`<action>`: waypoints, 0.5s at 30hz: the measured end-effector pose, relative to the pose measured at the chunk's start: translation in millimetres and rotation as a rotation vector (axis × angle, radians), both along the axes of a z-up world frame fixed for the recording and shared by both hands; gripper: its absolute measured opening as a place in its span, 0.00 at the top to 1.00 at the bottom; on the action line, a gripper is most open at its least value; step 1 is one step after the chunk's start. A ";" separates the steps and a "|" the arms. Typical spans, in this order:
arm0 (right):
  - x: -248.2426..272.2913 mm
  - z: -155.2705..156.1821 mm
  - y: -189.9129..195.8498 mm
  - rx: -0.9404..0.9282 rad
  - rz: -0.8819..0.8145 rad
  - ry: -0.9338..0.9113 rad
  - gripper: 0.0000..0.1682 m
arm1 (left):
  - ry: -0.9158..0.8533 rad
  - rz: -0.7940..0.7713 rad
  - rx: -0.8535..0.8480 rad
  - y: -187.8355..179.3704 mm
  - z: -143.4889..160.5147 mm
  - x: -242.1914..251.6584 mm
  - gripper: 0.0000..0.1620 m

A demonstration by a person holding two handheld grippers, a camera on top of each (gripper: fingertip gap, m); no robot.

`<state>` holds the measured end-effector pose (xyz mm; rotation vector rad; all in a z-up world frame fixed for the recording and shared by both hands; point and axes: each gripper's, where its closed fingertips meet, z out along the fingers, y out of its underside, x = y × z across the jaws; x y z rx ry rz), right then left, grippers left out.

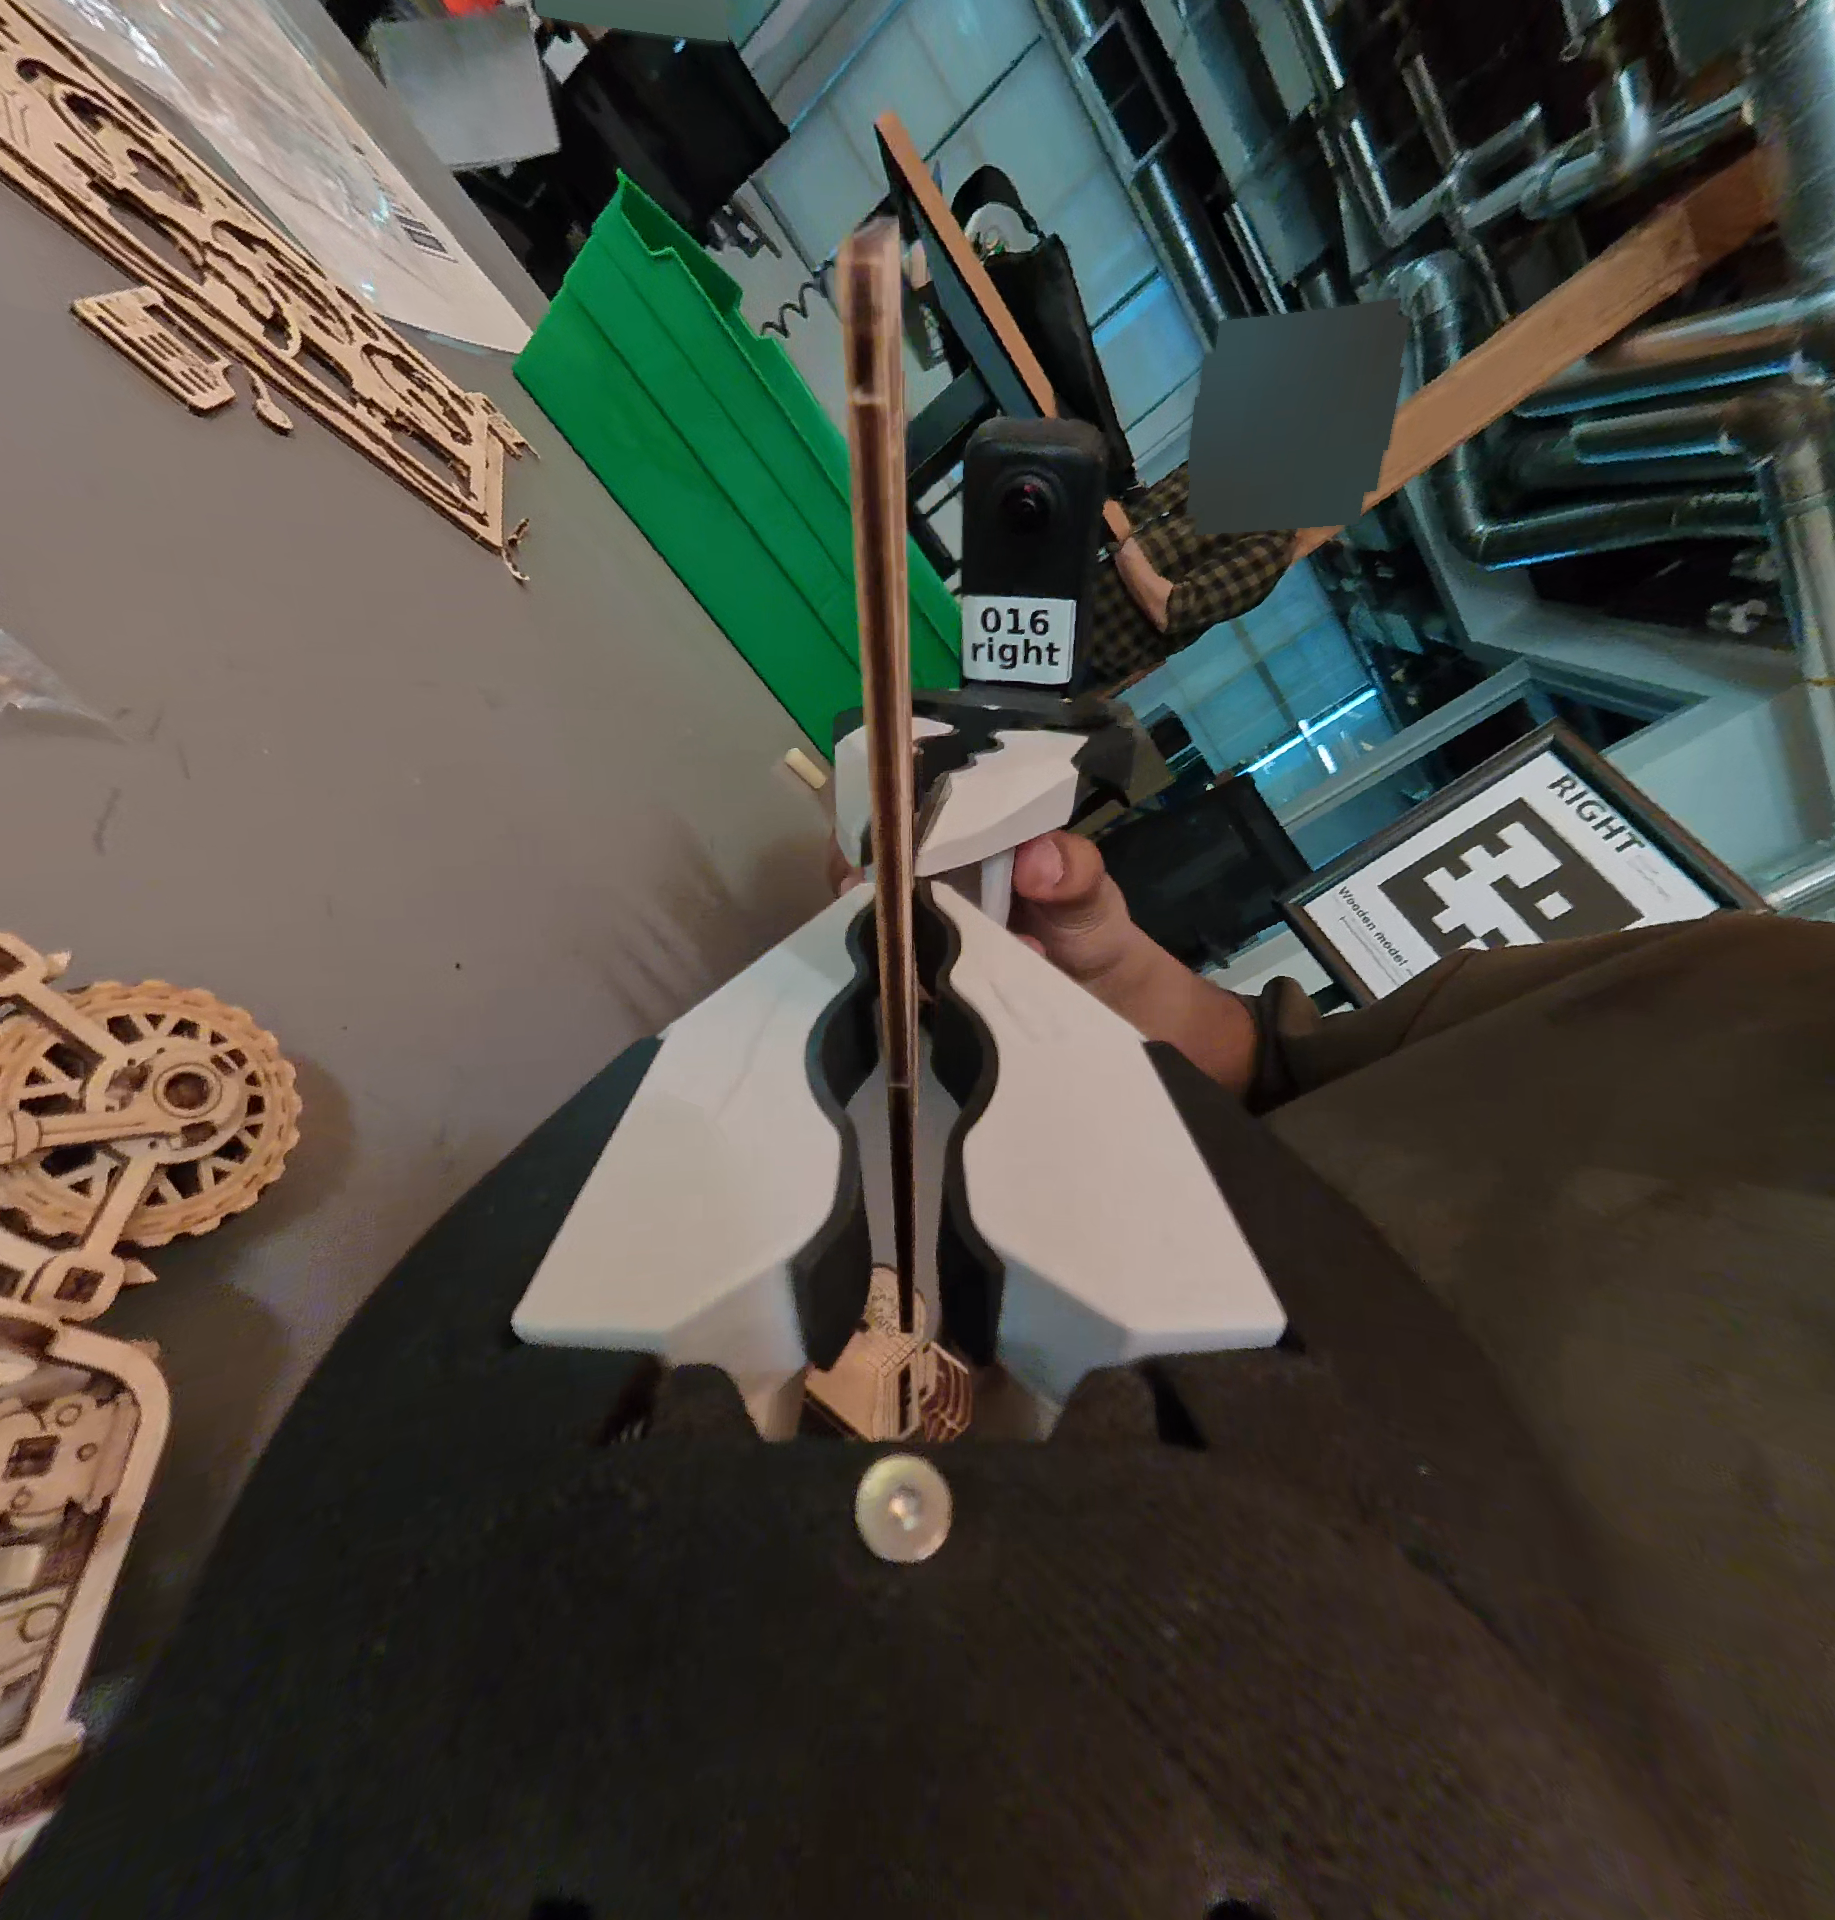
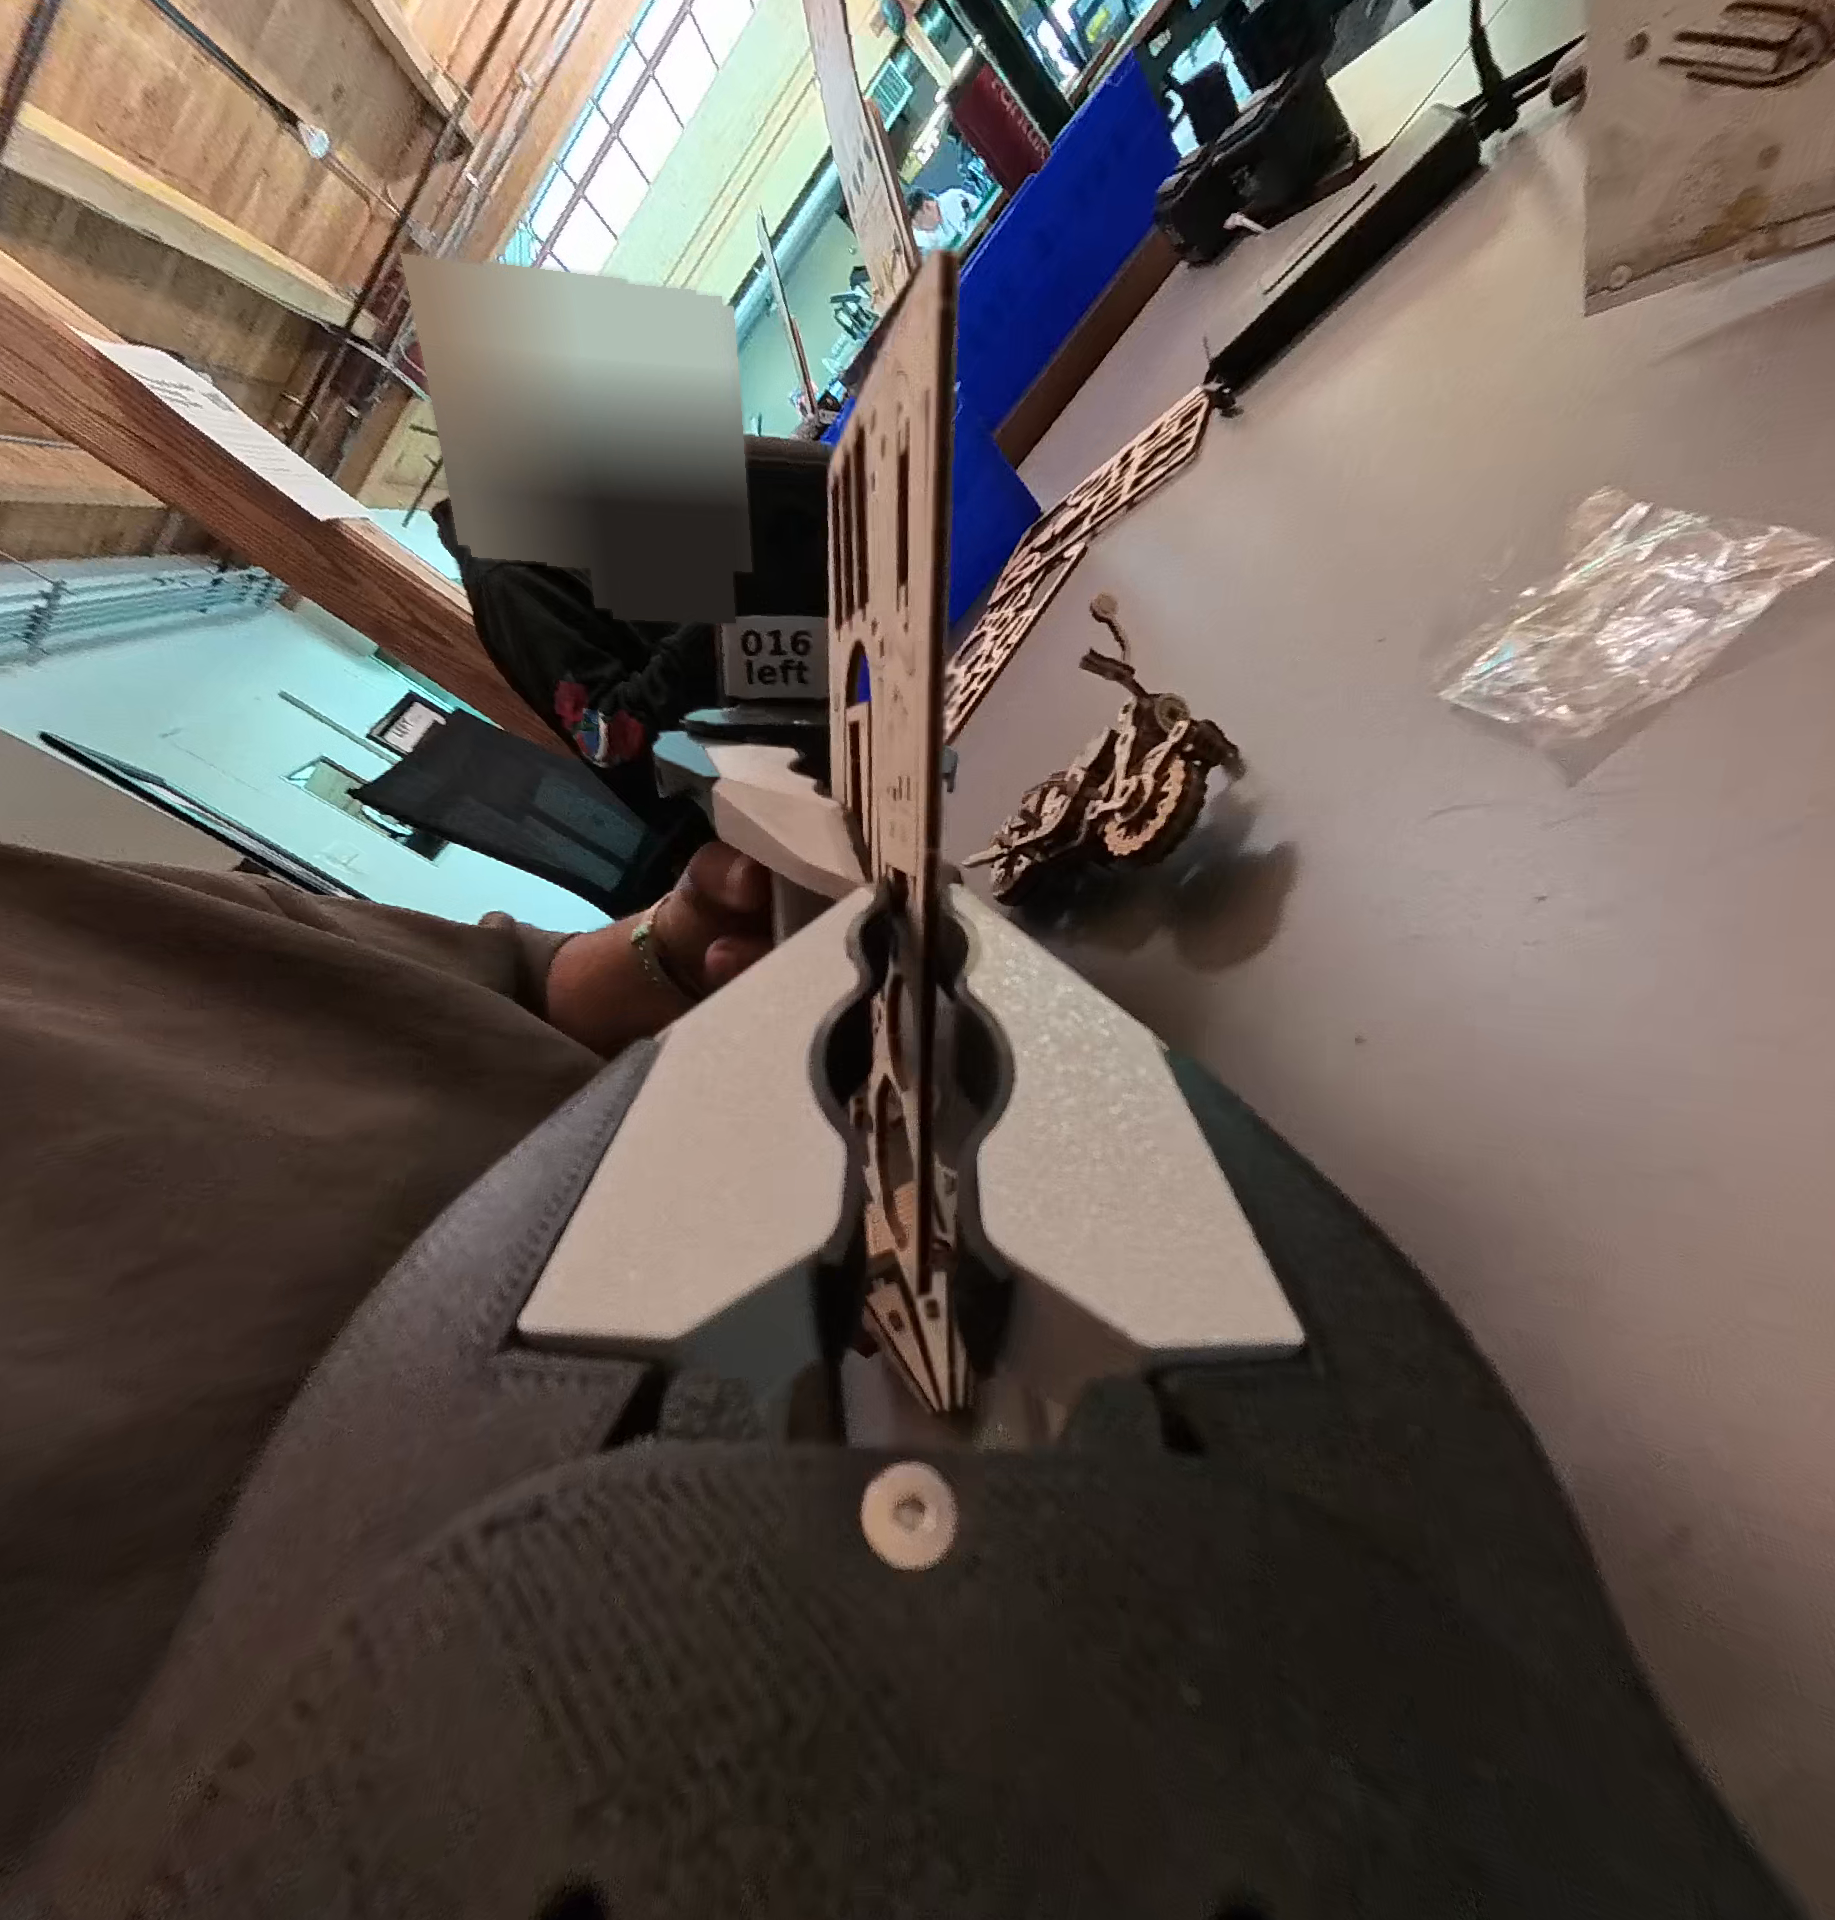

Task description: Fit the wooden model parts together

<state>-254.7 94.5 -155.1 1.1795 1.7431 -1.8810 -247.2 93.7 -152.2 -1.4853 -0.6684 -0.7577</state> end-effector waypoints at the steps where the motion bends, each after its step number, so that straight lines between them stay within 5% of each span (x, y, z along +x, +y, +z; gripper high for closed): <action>1: -0.3 -1.1 0.4 0.018 -0.007 0.004 0.97 | 0.014 0.005 -0.014 0.4 -0.8 0.1 0.99; 15: -4.7 -7.2 2.0 0.153 -0.058 0.074 0.94 | 0.108 0.018 -0.078 0.4 -5.8 -1.1 0.99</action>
